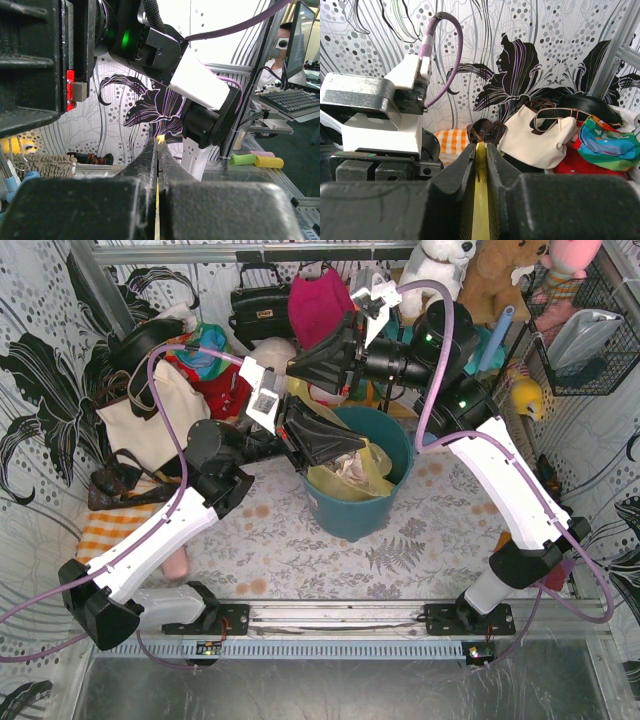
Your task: Tie the trash bag
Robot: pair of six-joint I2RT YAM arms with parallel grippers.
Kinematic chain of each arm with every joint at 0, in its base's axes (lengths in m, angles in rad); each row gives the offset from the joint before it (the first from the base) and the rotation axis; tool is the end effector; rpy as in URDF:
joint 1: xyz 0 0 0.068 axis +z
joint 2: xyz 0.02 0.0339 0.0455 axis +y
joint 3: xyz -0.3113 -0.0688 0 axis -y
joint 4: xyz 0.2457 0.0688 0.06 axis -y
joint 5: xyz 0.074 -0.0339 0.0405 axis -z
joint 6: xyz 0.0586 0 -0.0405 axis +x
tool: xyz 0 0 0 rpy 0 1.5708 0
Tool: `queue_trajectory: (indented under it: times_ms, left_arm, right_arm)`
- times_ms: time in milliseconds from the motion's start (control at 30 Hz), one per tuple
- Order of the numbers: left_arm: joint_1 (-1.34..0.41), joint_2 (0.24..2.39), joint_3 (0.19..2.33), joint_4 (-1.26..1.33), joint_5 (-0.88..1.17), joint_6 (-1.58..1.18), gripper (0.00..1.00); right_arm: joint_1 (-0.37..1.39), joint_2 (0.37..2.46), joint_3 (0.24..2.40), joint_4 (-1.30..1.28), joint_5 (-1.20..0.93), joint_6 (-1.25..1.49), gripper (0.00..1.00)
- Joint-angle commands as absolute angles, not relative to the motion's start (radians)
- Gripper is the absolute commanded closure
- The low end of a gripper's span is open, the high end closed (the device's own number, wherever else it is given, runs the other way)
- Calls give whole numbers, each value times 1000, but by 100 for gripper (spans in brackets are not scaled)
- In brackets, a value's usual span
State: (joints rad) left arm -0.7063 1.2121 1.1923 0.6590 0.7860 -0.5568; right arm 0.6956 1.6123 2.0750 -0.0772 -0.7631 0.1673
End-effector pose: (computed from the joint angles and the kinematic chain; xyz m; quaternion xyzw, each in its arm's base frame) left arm 0.1634 -0.1939 0.5290 0.3722 0.3882 -0.6261 0.5646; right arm 0.2303 0.2450 0.6316 -0.4335 0.4198 0.5109 0.6123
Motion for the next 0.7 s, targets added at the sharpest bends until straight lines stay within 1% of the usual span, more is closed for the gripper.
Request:
queue_trajectory:
  times_ms: [0,67,100,233,433,667]
  left_arm:
    - [-710,1195,1193,699,789,-561,100]
    - [-710,1197,1195,699,788,-561,100]
    - [-711,1198,1196,700,785,-560,100]
    - [-710,1207,1218,686,755,-541,100]
    - [-710,1229,1294,603,701,-446,100]
    - [-710,1241,1335,589,642,-382,100]
  right_arm:
    - [701,1582,2064,-38,-759,166,90]
    - [701,1578,2061,-38,-750,166,98]
    - [701,1576,2061,-37,-742,168,100]
    - [701,1567,2060,-38,-670,190,100]
    - [701,1539,2052,-82,-496,245,100]
    - [701,1463,1957,-84,-363,345,100]
